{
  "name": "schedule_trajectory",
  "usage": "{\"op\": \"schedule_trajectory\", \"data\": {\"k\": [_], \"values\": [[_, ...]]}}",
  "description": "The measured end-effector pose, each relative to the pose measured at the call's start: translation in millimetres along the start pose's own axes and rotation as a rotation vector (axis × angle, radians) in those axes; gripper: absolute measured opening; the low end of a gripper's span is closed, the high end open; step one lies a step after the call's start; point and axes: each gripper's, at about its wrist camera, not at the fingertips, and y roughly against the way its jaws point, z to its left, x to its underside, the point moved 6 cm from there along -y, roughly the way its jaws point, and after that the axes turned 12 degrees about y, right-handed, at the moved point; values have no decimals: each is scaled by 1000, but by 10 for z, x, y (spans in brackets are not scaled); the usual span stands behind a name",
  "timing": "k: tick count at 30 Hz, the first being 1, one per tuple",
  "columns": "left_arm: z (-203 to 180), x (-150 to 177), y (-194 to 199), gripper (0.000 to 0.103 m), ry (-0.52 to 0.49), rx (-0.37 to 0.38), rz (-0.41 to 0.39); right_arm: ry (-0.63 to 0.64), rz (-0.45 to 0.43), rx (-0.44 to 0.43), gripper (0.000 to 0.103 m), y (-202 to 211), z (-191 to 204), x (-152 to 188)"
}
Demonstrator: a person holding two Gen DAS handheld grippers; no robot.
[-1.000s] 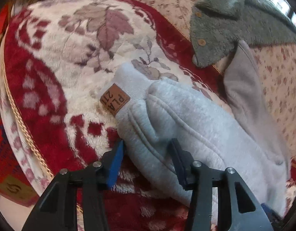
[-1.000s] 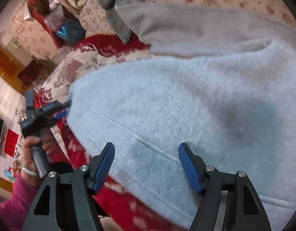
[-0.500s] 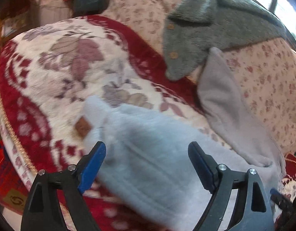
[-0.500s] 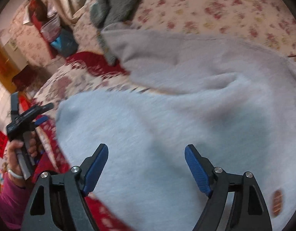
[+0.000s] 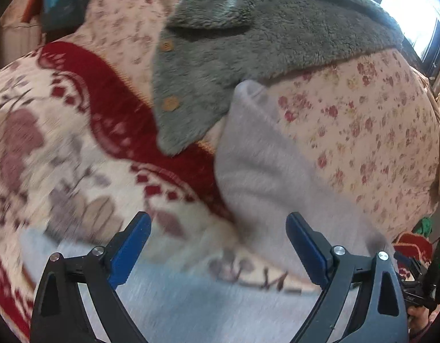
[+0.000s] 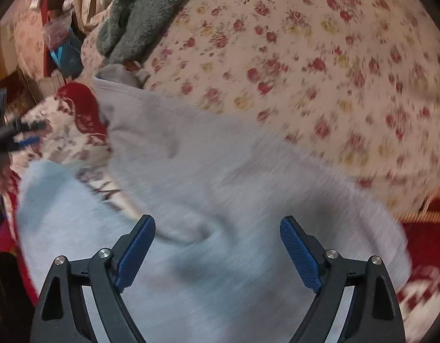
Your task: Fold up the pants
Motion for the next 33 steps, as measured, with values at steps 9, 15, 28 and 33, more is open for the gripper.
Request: {"op": "schedule_trajectory", "data": {"k": [9, 15, 28, 33], "values": [[-295, -589, -583, 95, -81, -34, 4, 163, 80, 75, 93, -616, -793, -255], [-429, -883, -862, 95, -109, -41, 11, 277, 157, 29, 93, -1037, -869, -362], [-461, -1039, -1345, 90, -109, -34, 39, 409, 266, 112, 17, -1228, -614, -394], [-547, -930, -1317, 28, -154, -31, 31, 456, 236, 209, 12, -996, -480, -443]]}}
